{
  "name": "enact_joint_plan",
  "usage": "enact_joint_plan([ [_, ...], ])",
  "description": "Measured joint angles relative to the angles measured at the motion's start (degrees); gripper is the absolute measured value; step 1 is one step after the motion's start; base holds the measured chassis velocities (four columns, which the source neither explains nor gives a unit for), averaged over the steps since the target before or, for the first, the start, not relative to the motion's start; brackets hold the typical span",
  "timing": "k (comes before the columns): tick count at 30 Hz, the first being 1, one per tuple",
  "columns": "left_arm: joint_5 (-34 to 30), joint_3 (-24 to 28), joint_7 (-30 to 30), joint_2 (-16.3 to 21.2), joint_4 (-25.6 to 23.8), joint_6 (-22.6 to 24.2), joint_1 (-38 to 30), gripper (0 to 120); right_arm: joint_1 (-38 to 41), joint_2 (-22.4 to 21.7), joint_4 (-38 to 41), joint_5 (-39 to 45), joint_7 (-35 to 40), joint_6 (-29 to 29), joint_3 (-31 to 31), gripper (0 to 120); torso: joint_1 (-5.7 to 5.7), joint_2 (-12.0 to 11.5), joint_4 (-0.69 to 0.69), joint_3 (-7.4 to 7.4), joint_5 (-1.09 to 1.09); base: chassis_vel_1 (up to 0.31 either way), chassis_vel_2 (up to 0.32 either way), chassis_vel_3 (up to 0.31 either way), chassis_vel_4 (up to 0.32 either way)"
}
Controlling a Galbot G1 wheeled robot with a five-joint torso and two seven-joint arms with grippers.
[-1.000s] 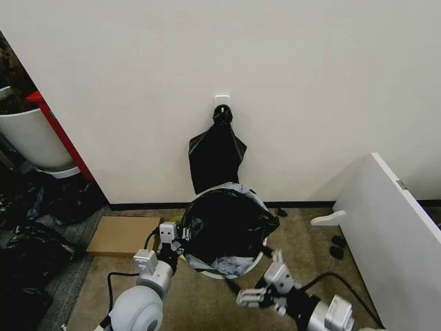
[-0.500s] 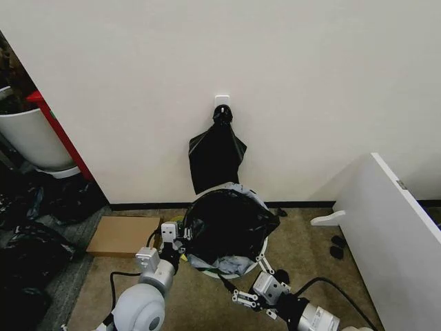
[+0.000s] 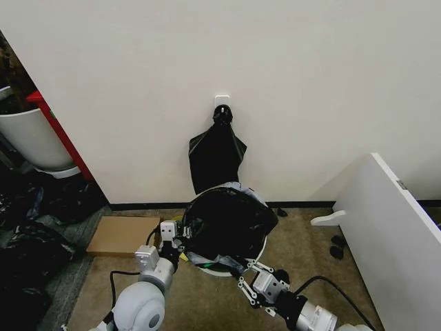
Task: Place the garbage bag over the trash bin.
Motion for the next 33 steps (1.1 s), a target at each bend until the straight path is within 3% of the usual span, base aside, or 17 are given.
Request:
enact_joint_plan([
  [10,-3.6,-0.3,-1.5,0.3,-0.8,1.1,-0.6,2,-1.6,-0.4,-0.6,-1.7,-1.0,1.9,0.3,0,0.0,0.0,0.0,0.0,0.0,0.0,0.0,0.0,0.0],
  [18,-12.0,-0.6,-5.0,0.7,-2.6,3.7,-2.2,2,-3.5,0.1,-5.6,-5.4,-2.2,6.0,-0.5,0,0.0,0.0,0.0,0.0,0.0,0.0,0.0,0.0,0.0],
  [33,-18.9,-1.4,-7.8,3.1,-6.1,7.8,-1.9,2,4.7,3.1,-17.3,-6.5,-0.3,6.7,-1.6,0,0.0,0.0,0.0,0.0,0.01,0.0,0.0,0.0,0.0],
])
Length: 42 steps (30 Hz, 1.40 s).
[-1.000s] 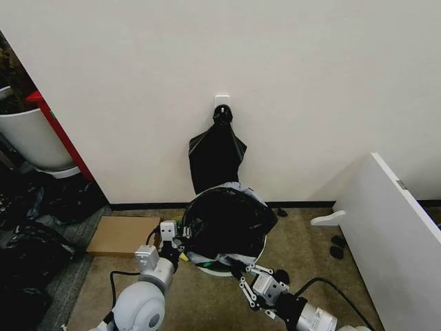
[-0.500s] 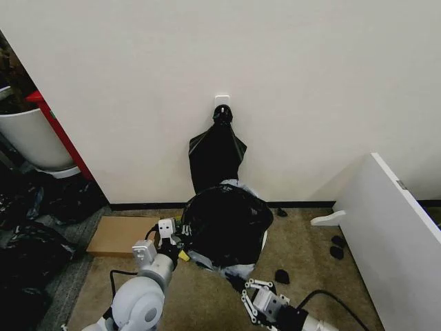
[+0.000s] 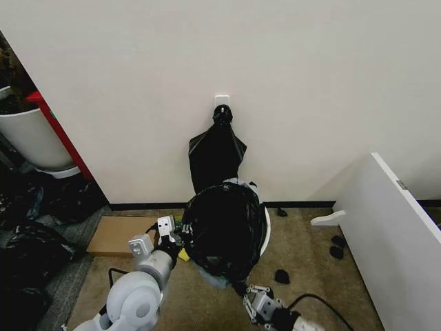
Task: Place the garbage bag over the trash bin.
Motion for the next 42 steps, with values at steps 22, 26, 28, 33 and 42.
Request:
enact_joint_plan([
  [22,3.5,-1.6,0.0,0.6,2.0,0.3,0.6,2,-1.1,-0.2,-3.2,-0.8,1.0,2.0,4.6,0,0.0,0.0,-0.01,0.0,0.0,0.0,0.0,0.0,0.0],
  [26,4.3,-1.6,-0.6,0.1,3.0,-0.8,0.2,1,-2.2,-0.3,-1.4,-1.6,0.7,3.8,5.1,0,0.0,0.0,-0.01,0.0,-0.01,0.0,0.0,0.0,0.0],
  [28,4.4,-1.7,-1.5,-0.2,3.9,-1.4,-0.4,1,-3.3,-0.7,0.5,-2.0,0.2,4.6,5.5,11,0.0,0.0,0.01,0.0,-0.01,0.0,0.0,0.0,0.0],
  [33,3.2,-2.0,-2.3,-0.5,4.3,-1.7,-1.2,1,-4.3,-0.9,2.0,-2.2,-1.0,5.8,6.3,27,0.0,0.0,-0.01,0.0,-0.01,0.0,0.0,0.0,0.0],
  [42,2.7,-2.8,-2.0,-0.5,4.8,-2.7,-1.1,1,-8.9,-0.9,7.4,5.5,-6.0,8.3,11.9,63,0.0,0.0,-0.01,0.0,-0.01,0.0,0.0,0.0,0.0],
])
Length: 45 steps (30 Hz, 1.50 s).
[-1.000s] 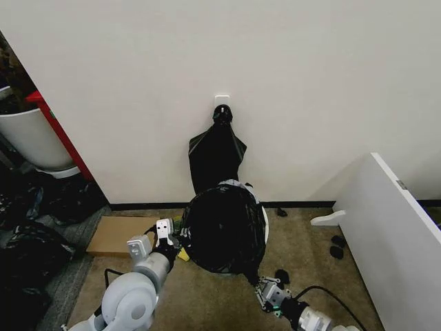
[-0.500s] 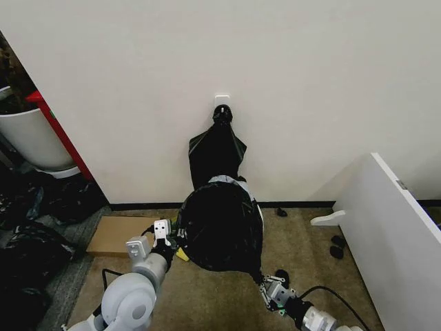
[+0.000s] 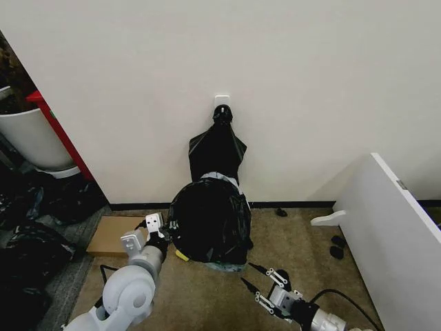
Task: Place the garbage bag over the trash bin.
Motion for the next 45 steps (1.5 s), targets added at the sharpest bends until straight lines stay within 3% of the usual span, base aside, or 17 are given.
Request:
enact_joint_plan([
  [3,0.1,0.1,0.5,0.0,0.0,-0.2,0.2,1,-0.4,0.2,2.4,4.9,2.0,-2.8,0.3,70,0.0,0.0,0.0,0.0,0.0,0.0,0.0,0.0,0.0],
  [4,0.5,0.2,0.9,-0.1,0.0,-0.3,0.5,1,-0.2,0.4,4.1,8.6,4.7,-5.4,0.2,74,0.0,0.0,0.0,0.0,0.0,0.0,0.0,0.0,0.0],
  [5,1.3,0.7,1.6,-0.2,-0.2,-0.6,1.0,1,1.9,1.2,7.6,19.5,12.2,-13.6,-0.1,88,0.0,0.0,0.01,0.0,0.0,0.0,0.0,0.0,0.0],
  [6,1.4,0.8,1.8,-0.2,-0.3,-0.6,1.2,1,2.8,1.3,8.3,23.1,13.9,-16.2,-0.1,94,0.0,0.0,0.01,0.0,0.01,0.0,0.0,0.0,0.0],
  [8,1.5,0.9,2.0,-0.2,-0.4,-0.7,1.3,1,3.4,1.4,8.7,25.6,14.9,-17.9,0.0,95,0.0,0.0,0.01,0.0,0.01,0.0,0.0,0.0,0.0],
  [17,1.8,1.5,2.3,-0.2,-0.8,-0.6,1.6,1,5.8,2.2,7.8,33.1,15.9,-23.0,-1.1,65,0.0,0.0,0.01,0.0,0.01,0.0,0.0,0.0,0.0],
  [34,2.4,2.2,3.0,-0.3,-1.2,-0.3,1.6,1,7.6,3.5,6.7,34.4,17.1,-24.2,-2.1,3,0.0,0.0,0.0,0.0,0.0,0.0,0.0,0.0,0.0],
  [45,2.5,2.1,3.4,-0.3,-1.3,-0.4,2.2,1,8.1,4.0,5.8,34.6,18.1,-23.6,-2.2,0,0.0,0.0,0.0,0.0,0.0,0.0,0.0,0.0,0.0],
])
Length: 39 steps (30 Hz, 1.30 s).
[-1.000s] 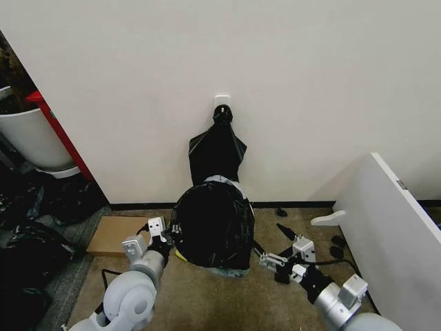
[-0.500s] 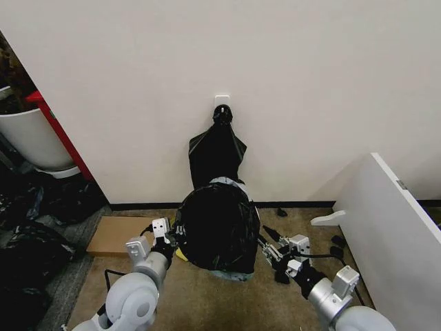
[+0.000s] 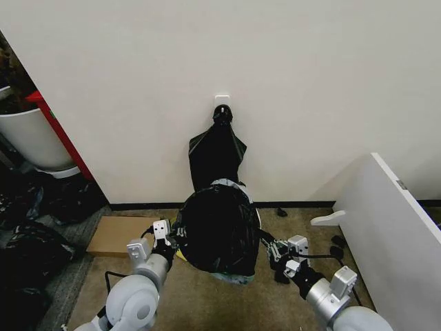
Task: Place the garbage bag over the trash bin.
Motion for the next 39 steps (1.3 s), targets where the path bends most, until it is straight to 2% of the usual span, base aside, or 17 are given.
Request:
enact_joint_plan([
  [7,-0.6,-0.4,0.4,0.1,-0.6,-0.4,0.4,1,0.9,-0.5,-4.9,-1.3,1.7,-0.4,2.9,0,0.0,0.0,0.0,0.0,0.0,0.0,0.0,0.0,0.0],
  [16,-2.3,-0.5,1.2,0.0,-2.7,-0.4,1.2,1,4.0,0.5,-9.8,-2.6,1.1,0.4,0.6,0,0.0,0.0,0.0,0.0,0.01,0.0,0.0,0.0,0.0],
  [22,-2.4,-1.0,1.6,0.1,-2.4,-0.3,1.5,1,3.3,0.7,-9.8,-3.0,0.3,1.2,0.8,0,0.0,0.0,0.01,0.0,0.01,0.0,0.0,0.0,0.0],
  [26,-2.5,-1.4,1.5,0.2,-0.3,-0.4,0.9,1,0.9,0.4,-8.6,-3.0,-0.8,2.2,3.5,14,0.0,0.0,0.0,0.0,-0.01,0.0,0.0,0.0,0.0],
  [27,-2.5,-1.4,1.5,0.2,-0.3,-0.4,0.9,1,0.9,0.4,-8.6,-3.0,-0.8,2.2,3.5,14,0.0,0.0,0.0,0.0,-0.01,0.0,0.0,0.0,0.0],
  [31,-2.9,-1.4,1.4,0.2,1.2,-0.7,-0.1,1,-0.5,0.3,-7.7,-0.5,-0.6,2.3,6.5,30,0.0,0.0,0.0,0.0,0.0,0.0,0.0,0.0,0.0],
  [34,-1.8,-1.5,3.9,0.8,2.5,-2.2,-0.3,1,-1.9,0.0,-5.4,5.2,-1.4,1.1,9.5,43,0.0,0.0,0.0,0.0,0.01,0.0,0.0,0.0,0.0],
  [37,-1.1,-1.5,6.3,1.4,3.3,-3.9,-0.2,1,-2.3,-0.6,-4.1,9.2,-2.7,-0.1,11.0,51,0.0,0.0,-0.01,0.0,0.0,0.0,0.0,0.0,0.0],
  [39,-0.2,-1.2,10.5,2.1,5.1,-8.1,-0.1,1,-2.3,-1.7,-2.7,15.4,-4.8,-1.9,12.9,58,0.0,0.0,0.0,0.0,0.0,0.0,0.0,0.0,0.0],
])
